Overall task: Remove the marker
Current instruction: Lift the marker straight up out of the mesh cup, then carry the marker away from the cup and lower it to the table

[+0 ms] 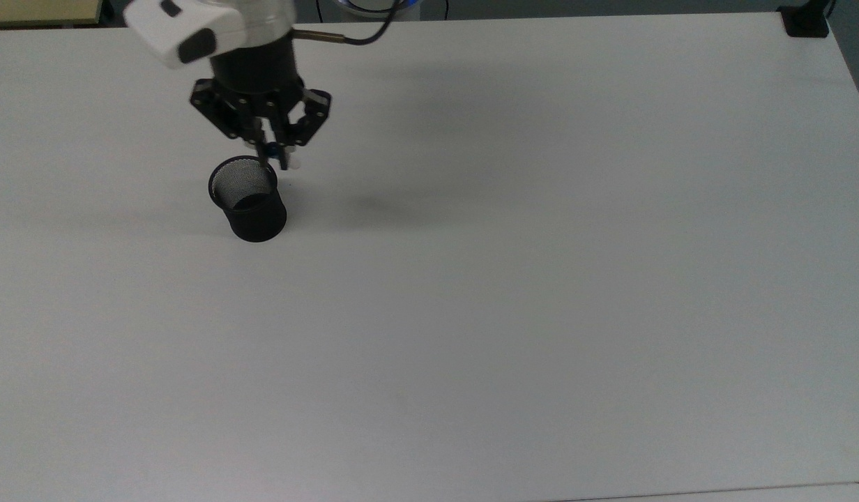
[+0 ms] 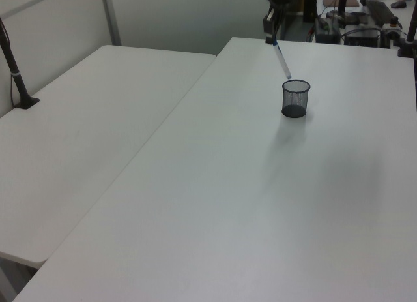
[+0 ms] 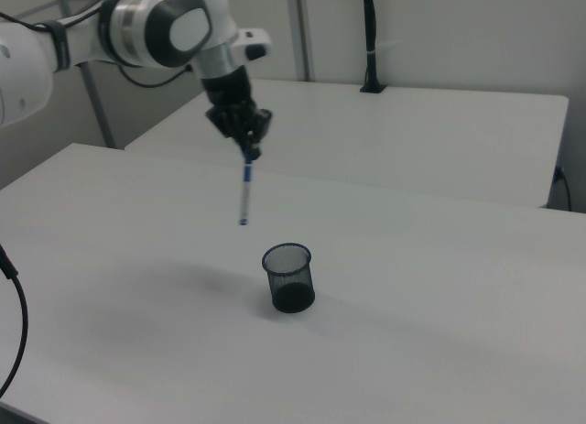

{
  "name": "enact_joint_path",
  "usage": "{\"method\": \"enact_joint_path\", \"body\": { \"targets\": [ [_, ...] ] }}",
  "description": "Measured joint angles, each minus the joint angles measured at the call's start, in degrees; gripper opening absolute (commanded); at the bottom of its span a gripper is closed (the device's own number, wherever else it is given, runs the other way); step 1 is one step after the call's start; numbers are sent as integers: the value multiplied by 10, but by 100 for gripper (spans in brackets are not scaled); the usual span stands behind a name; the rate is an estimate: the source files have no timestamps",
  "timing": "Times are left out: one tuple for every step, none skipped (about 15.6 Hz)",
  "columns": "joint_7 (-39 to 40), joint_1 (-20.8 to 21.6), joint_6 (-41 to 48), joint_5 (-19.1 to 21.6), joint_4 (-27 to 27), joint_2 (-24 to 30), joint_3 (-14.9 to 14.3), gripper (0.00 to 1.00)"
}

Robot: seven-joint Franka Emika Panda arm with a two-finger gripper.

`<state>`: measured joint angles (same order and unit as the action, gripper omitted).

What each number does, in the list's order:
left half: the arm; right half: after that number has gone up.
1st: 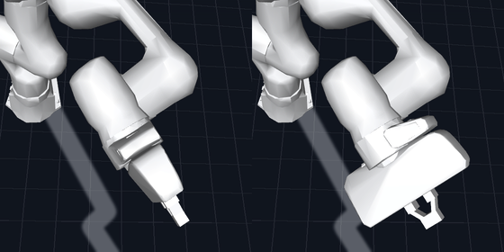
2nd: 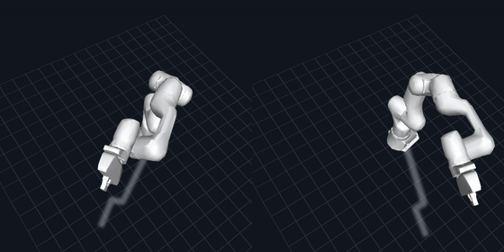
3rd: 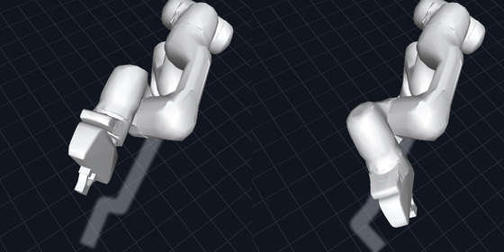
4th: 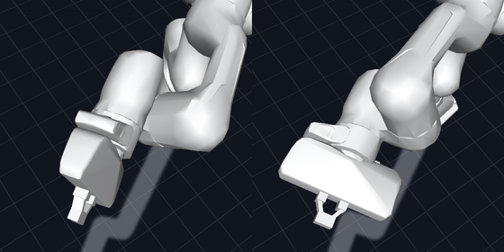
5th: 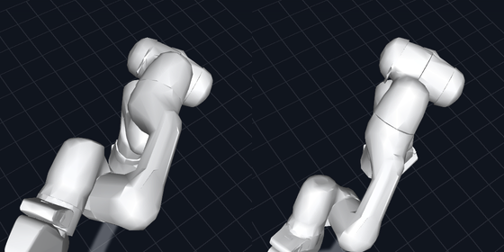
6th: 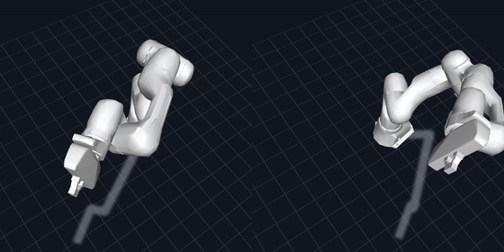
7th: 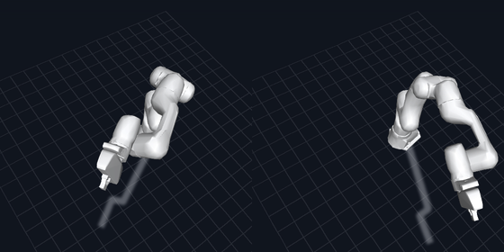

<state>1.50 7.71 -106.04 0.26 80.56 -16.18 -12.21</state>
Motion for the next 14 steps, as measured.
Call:
{"method": "enact_joint_path", "body": {
  "targets": [
    [-9, 16, 15, 1, 0, -2, 1, 9],
    [-17, 32, 30, 5, 0, -5, 2, 9],
    [-23, 47, 45, 13, 0, -9, 2, 9],
    [-27, 62, 61, 20, 1, -14, 2, 9],
    [-29, 75, 75, 25, 1, -20, 3, 9],
    [-30, 87, 89, 27, 2, -27, 3, 9],
    [-30, 98, 99, 28, 5, -36, 3, 10],
    [-31, 108, 104, 28, 10, -46, 3, 10],
    [-31, 118, 107, 28, 16, -57, 3, 10],
    [-31, 126, 108, 28, 25, -67, 3, 10],
    [-31, 135, 108, 28, 37, -81, 3, 10],
    [-31, 138, 108, 28, 45, -89, 3, 10],
    [-32, 139, 108, 28, 53, -95, 3, 10],
    [-36, 138, 108, 28, 63, -100, 2, 11]
  ]
}}
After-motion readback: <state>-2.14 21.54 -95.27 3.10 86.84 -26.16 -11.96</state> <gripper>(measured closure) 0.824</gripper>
